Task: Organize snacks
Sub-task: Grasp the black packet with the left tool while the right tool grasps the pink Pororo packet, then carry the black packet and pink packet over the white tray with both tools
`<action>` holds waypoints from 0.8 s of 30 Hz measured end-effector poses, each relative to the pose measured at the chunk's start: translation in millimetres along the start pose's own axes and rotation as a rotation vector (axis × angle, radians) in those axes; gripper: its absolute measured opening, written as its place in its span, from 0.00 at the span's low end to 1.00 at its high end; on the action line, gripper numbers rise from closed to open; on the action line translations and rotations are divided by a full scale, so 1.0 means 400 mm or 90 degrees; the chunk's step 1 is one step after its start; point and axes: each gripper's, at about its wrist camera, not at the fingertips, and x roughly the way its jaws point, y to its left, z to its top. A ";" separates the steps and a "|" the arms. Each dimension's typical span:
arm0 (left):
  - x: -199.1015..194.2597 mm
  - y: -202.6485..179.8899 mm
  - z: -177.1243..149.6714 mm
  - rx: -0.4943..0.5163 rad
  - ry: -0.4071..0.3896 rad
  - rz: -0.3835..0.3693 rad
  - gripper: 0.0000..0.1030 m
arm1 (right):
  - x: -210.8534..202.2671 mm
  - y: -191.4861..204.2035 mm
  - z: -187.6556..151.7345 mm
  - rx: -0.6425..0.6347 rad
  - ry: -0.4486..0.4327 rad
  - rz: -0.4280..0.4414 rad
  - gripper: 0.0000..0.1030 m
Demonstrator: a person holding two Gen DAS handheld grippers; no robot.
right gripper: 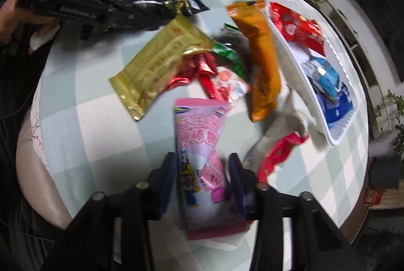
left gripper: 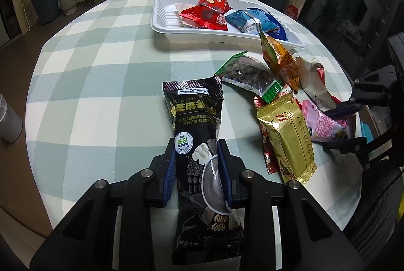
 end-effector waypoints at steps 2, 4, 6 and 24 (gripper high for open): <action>0.000 0.000 0.000 0.000 0.000 0.000 0.27 | 0.002 -0.002 -0.001 0.009 0.003 0.007 0.34; 0.000 -0.001 0.000 0.000 0.000 -0.001 0.27 | 0.002 -0.005 -0.004 0.022 -0.001 0.018 0.28; 0.000 0.000 0.000 0.001 0.000 -0.002 0.27 | 0.000 -0.003 -0.008 0.033 -0.007 0.018 0.26; -0.021 0.005 0.003 -0.015 -0.021 -0.023 0.24 | -0.128 0.003 -0.050 0.219 -0.183 0.000 0.22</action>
